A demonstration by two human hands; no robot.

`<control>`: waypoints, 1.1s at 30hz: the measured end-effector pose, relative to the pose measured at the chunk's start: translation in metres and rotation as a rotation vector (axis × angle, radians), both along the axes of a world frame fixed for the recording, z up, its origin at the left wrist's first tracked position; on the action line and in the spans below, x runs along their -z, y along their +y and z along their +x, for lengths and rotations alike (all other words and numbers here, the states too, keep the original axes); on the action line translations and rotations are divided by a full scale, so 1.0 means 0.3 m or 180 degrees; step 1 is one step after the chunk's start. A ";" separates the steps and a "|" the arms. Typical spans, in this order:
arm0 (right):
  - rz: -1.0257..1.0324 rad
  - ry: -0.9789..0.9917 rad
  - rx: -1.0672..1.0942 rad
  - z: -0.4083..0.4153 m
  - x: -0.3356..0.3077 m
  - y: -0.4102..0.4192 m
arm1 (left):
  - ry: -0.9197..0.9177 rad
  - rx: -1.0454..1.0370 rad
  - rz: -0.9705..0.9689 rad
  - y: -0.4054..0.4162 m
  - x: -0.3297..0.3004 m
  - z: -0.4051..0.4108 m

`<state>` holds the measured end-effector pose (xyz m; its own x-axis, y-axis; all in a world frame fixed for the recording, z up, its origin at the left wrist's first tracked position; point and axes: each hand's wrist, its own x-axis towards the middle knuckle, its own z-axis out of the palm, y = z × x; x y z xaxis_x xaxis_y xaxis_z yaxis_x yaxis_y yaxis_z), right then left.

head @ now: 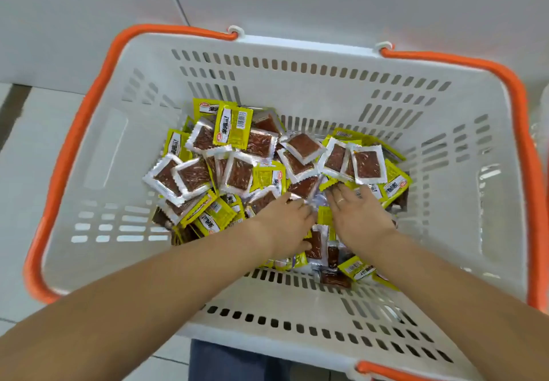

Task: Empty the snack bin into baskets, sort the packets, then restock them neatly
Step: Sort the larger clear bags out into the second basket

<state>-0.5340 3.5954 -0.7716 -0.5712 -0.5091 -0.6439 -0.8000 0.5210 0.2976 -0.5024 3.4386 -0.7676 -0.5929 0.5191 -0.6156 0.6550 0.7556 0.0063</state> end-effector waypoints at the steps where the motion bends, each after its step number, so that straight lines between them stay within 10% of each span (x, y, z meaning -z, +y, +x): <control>1: 0.0044 0.0006 -0.0043 0.000 -0.008 0.006 | 0.0071 0.0089 -0.0157 0.002 0.011 -0.003; 17: -0.0993 -0.0442 -0.0010 0.001 0.033 -0.042 | 0.0416 0.0336 -0.1031 -0.012 -0.041 0.000; 33: -0.0193 -0.0305 0.0045 0.013 -0.001 -0.015 | 0.0341 0.0558 -0.0497 -0.046 -0.045 -0.003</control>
<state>-0.5300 3.5909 -0.7713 -0.5158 -0.5410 -0.6643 -0.8156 0.5473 0.1877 -0.5032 3.4247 -0.7539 -0.5684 0.5234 -0.6348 0.7667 0.6168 -0.1780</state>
